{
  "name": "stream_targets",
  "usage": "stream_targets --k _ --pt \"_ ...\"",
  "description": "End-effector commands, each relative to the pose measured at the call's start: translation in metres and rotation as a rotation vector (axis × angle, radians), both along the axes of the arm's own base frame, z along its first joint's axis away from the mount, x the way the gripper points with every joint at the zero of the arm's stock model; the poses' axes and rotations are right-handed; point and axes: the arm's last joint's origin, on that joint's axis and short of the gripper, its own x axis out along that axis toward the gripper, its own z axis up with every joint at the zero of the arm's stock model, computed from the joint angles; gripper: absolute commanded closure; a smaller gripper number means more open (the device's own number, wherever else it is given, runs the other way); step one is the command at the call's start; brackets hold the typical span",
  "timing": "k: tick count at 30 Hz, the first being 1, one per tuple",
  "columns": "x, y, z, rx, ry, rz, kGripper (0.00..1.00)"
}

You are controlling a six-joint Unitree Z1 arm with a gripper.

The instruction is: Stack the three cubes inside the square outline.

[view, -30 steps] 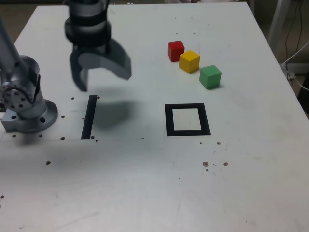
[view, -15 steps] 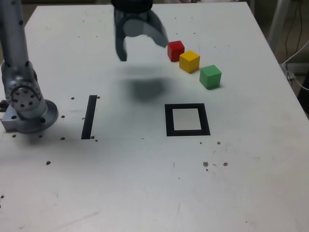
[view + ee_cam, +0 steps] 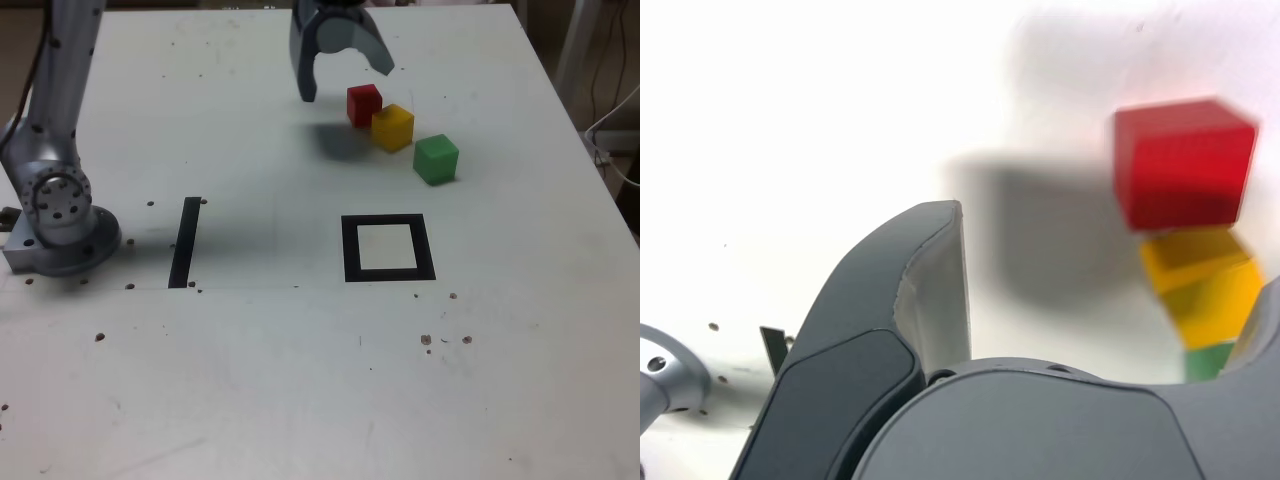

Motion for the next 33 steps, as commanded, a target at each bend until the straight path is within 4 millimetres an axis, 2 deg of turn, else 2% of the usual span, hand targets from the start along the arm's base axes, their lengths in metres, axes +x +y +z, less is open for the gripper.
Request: stream_targets --k 1,10,21,27,33 --pt "0.006 0.009 -0.005 -0.008 0.007 0.003 0.01" --pt "0.027 0.035 -0.029 -0.031 0.030 0.011 0.01" --pt "0.040 0.044 -0.047 -0.067 0.058 0.013 0.08" --pt "0.044 0.047 -0.052 -0.081 0.072 0.015 0.20" --pt "0.046 0.046 -0.052 -0.086 0.084 0.020 0.44"
